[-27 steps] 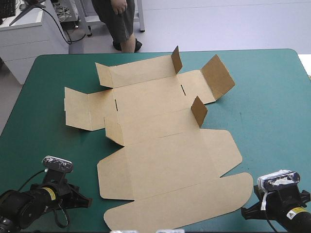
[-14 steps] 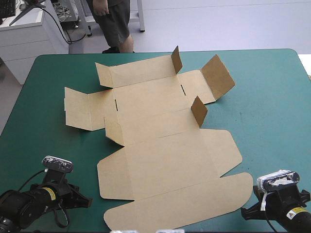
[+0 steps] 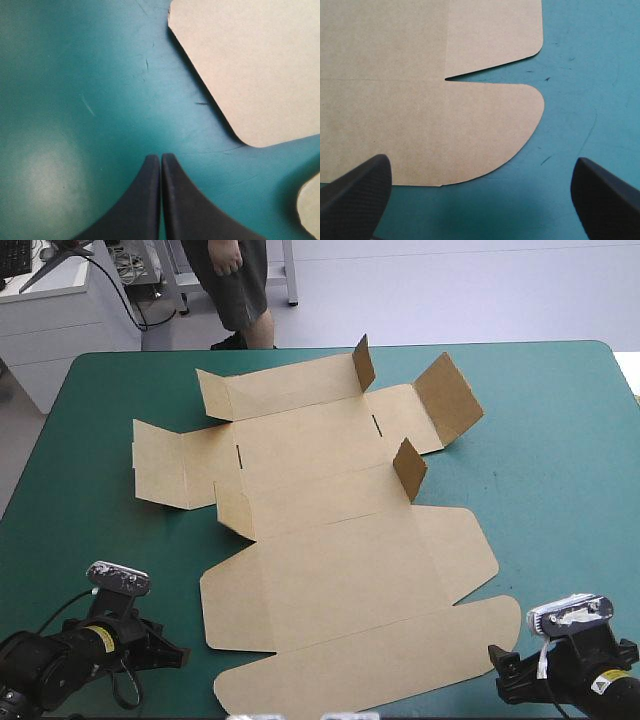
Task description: Fold the box
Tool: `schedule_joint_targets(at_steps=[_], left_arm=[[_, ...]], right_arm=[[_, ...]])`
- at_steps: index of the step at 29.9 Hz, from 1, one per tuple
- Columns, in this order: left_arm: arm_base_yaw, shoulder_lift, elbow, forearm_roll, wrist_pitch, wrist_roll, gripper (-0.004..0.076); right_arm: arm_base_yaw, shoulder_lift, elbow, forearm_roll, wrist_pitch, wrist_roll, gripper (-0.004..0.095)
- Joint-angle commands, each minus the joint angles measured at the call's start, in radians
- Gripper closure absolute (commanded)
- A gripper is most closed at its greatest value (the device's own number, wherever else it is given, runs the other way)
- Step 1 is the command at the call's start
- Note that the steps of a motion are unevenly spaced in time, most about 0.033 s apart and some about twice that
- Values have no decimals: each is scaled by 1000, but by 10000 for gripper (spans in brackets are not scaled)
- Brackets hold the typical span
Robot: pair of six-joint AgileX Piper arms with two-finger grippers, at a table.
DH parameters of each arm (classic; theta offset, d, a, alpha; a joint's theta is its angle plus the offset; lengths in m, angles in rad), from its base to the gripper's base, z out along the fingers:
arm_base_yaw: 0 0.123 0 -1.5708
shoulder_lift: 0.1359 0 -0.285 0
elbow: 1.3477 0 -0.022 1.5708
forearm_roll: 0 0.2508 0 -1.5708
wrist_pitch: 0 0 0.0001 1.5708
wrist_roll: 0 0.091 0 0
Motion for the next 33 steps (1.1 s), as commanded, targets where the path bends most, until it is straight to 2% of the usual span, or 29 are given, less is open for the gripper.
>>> schedule_joint_targets(at_steps=[1,10,20,31,33], left_arm=[[-2,3,-28,-14,-35,-4,732],[-2,3,-28,-16,-35,21,732],[-2,3,-28,-16,-35,21,732],[-2,3,-28,-16,-35,21,732],[-2,3,-28,-16,-35,21,732]], right_arm=[[-1,63,-90,10,3,4,0],[-1,318,-309,57,75,-7,3],[-1,645,-529,255,65,-135,3],[-1,1014,-820,321,76,-180,3],[26,1073,-878,316,76,-180,3]])
